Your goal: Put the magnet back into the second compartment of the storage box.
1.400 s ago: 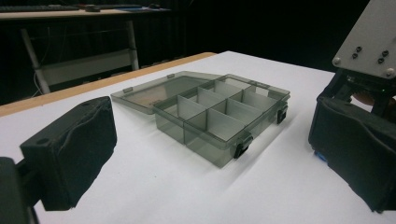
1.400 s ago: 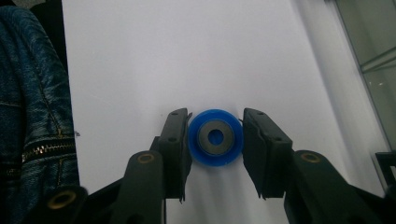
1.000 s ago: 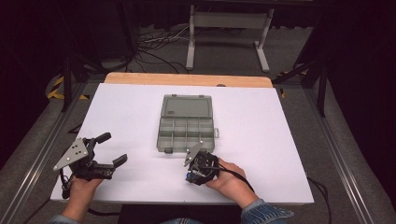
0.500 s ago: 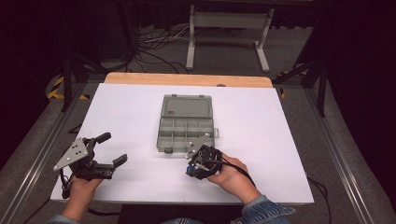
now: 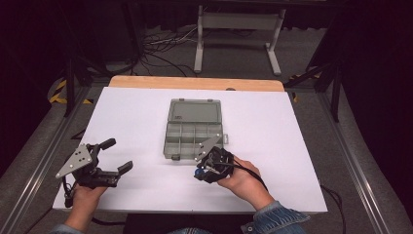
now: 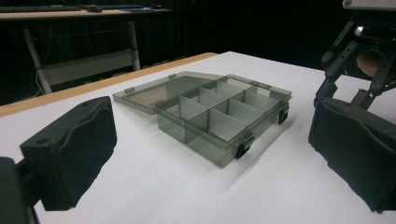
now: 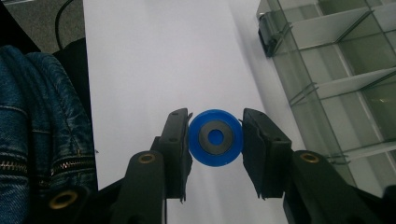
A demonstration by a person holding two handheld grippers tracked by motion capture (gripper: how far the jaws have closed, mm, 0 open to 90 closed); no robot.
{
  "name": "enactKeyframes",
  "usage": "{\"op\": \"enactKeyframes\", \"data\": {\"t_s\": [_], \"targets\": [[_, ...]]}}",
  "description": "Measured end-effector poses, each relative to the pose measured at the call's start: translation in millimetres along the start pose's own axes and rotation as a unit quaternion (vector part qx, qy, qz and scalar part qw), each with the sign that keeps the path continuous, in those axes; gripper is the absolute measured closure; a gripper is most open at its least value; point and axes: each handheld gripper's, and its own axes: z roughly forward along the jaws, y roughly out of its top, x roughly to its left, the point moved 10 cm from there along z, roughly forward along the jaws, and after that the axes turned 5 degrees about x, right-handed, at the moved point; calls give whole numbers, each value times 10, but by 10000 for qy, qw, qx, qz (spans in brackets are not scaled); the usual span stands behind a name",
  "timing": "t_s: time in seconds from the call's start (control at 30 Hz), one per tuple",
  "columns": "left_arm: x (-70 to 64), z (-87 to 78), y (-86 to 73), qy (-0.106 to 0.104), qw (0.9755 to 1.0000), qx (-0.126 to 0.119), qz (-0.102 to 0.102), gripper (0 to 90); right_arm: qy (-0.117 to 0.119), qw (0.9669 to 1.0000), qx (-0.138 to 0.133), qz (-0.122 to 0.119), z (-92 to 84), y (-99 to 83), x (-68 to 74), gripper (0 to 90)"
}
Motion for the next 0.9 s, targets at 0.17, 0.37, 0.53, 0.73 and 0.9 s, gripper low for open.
{"op": "enactKeyframes", "data": {"t_s": [0.17,0.37,0.53,0.73,0.9], "targets": [[2,-2,3,-1,10000,-9,-10,18,-67,10000,-45,-8,-56,64,-57,627],[0,-2,1,-9,10000,-13,-40,18,-122,9998,-147,47,-143,163,-187,627],[5,-6,0,-8,10000,1,-15,18,-214,9995,-168,140,-174,215,-314,627],[1,-2,1,-14,10000,-16,-42,18,-286,9991,-212,223,-191,270,-443,627],[11,-5,-1,-9,10000,-7,-29,18,-353,9986,-218,321,-199,310,-567,627]]}}
